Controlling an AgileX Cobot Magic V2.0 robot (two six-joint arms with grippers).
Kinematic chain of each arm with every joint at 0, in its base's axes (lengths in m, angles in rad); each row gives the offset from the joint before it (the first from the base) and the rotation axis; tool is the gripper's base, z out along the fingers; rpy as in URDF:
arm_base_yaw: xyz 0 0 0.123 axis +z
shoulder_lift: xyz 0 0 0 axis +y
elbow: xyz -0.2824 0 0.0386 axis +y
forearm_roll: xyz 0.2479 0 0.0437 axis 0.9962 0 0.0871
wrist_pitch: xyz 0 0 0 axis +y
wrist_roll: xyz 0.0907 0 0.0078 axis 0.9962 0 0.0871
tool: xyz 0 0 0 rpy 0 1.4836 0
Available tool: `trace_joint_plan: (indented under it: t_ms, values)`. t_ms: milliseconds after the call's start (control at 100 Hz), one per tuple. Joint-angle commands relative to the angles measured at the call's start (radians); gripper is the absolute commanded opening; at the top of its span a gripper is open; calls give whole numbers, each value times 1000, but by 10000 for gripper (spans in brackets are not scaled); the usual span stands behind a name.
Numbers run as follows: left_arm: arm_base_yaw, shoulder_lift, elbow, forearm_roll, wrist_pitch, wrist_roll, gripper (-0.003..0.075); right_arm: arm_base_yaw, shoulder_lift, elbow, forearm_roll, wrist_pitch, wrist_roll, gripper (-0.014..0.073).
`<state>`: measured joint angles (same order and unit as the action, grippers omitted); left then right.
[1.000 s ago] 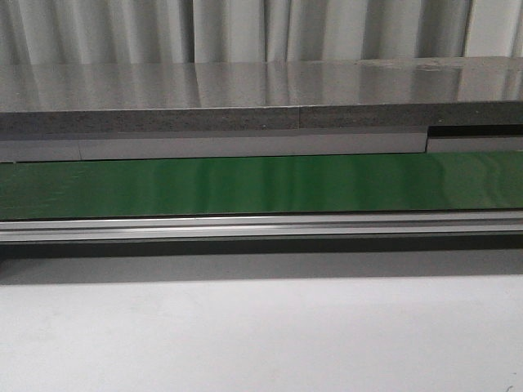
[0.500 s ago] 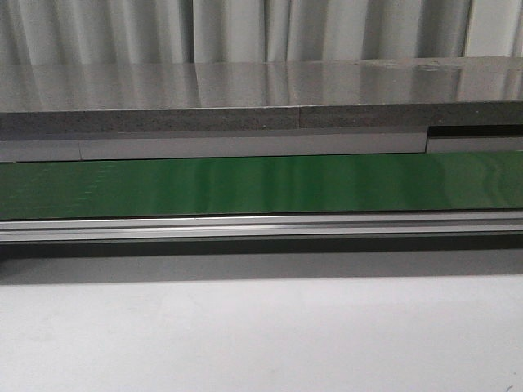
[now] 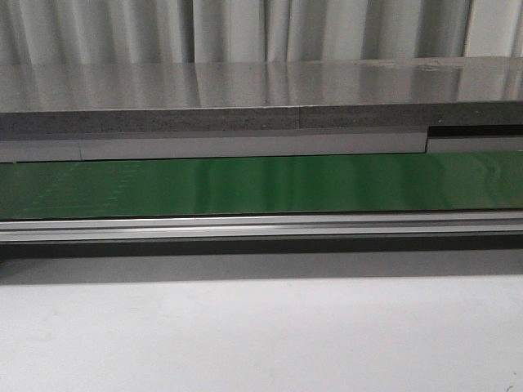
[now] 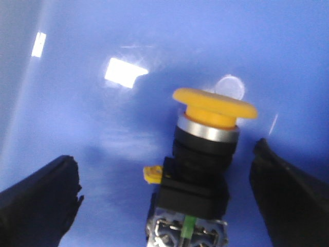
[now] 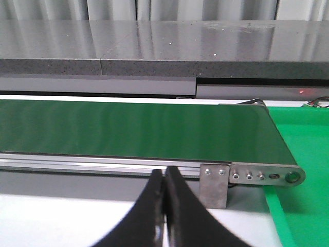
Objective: Move button from left to right
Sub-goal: 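Close the left gripper around the black body of the yellow push button, then lift the button and set it on the conveyor belt with the left gripper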
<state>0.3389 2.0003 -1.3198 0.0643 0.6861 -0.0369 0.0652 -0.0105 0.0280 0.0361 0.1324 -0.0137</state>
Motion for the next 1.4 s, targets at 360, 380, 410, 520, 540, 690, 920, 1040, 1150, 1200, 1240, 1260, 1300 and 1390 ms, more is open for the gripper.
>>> trace_joint_plan:
  t_ms: [360,380,410,520,540,690,920,1040,1150,1200,1240,1260,1300,1390]
  values:
    - [1,-23,-24,0,-18,-10,327,-2,-20,-15,-6,-89,0,-67]
    - [1,-23,-24,0,-18,-10,302,-2,-20,-15,-6,-89,0,-67]
    - [1,-23,-24,0,-18,-10,243,-2,-20,-15,-6,-89,0,-67]
    - [1,-23,-24,0,-18,-8,87,-2,-20,-15,-6,-89,0,-67]
    - [1,-23,-24,0,-18,-8,61,-2,-20,-15,-6,-89,0,-67]
    - [1,-25,-30,0,-1,2,-20,-2,-20,-15,-6,-89,0,-67]
    - [1,-60,-103,3,85,11,-20,-2,-20,-15,-6,-89,0,-67]
    - [-3,-107,-138,1,120,21,-20,-2,-20,-15,-6,-89,0,-67]
    - [-21,-165,-141,-1,139,23,-20,-2,-20,-15,-6,-89,0,-67]
    - [-35,-189,-141,-3,147,23,-20,-2,-20,-15,-6,-89,0,-67]
    - [-47,-206,-141,-5,151,23,-20,-2,-20,-15,-6,-89,0,-67]
    - [-54,-212,-141,-5,151,23,-20,-2,-20,-15,-6,-89,0,-67]
    - [-67,-225,-141,-9,155,23,-20,-2,-20,-15,-6,-89,0,-67]
    - [-107,-237,-141,-11,168,24,-20,-2,-20,-15,-6,-89,0,-67]
